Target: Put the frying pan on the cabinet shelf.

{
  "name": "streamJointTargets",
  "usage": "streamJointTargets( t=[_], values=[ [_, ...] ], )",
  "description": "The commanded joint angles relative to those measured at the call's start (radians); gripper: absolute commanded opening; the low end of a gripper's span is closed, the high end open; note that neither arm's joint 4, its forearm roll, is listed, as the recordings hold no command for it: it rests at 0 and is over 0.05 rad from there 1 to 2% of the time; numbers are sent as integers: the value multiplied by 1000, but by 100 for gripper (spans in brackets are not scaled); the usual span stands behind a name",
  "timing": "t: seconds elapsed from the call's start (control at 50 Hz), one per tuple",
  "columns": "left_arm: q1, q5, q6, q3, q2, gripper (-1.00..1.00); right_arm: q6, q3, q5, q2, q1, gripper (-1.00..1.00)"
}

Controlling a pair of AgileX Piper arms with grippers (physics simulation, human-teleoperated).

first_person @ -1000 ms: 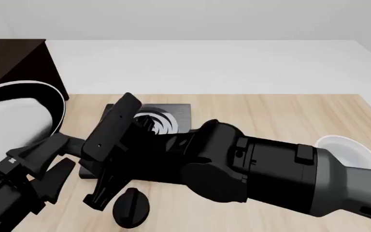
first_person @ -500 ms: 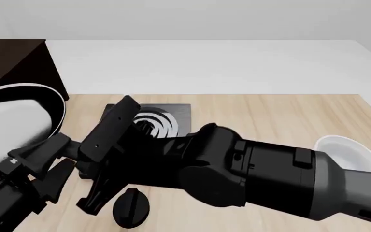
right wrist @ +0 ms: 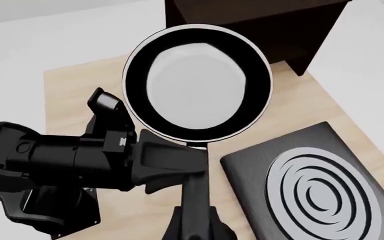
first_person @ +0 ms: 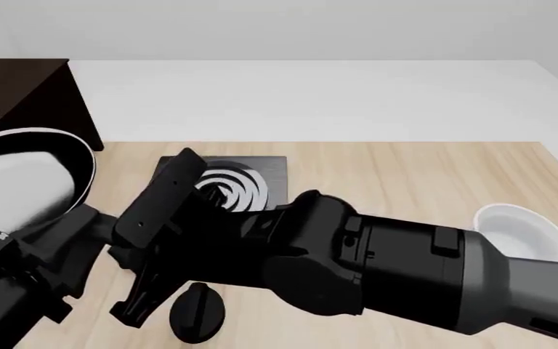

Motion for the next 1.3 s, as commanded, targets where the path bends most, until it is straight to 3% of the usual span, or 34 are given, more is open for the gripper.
streamJointTargets(
  t=[0.02, 0.1, 0.12, 0.32, 0.44, 0.62, 0.74, 0.86, 1.06, 1.16, 1.3],
  values=[
    [16, 9, 14, 7, 7, -100, -48, -11, -12, -26, 37, -100],
    [12, 15, 17, 2, 1, -100, -53, -6, -14, -25, 35, -100],
    [11, 17, 17, 1, -1, -100, -47, 7, -21, -36, 8, 100],
    [7, 18, 26, -3, -7, -100, -24, 17, -11, -57, -15, 100],
    [4, 22, 30, -7, -11, -100, -38, 27, -3, -79, -15, 100],
    [2, 14, 39, -5, -8, -100, -35, 84, -8, -149, -43, 100],
    [1, 13, 35, -3, -9, -100, -32, 182, -39, -244, -84, 100],
    [-1, 13, 42, -2, -5, -100, -52, 309, -68, -379, -177, 100],
    [-1, 15, 43, -2, -9, -100, -12, 427, -34, -574, -272, 100],
    [1, 24, 47, -9, -8, -100, 16, 489, -22, -699, -358, 100],
    [-5, 13, 51, 1, -3, -100, 12, 567, -36, -775, -430, 100]
  ],
)
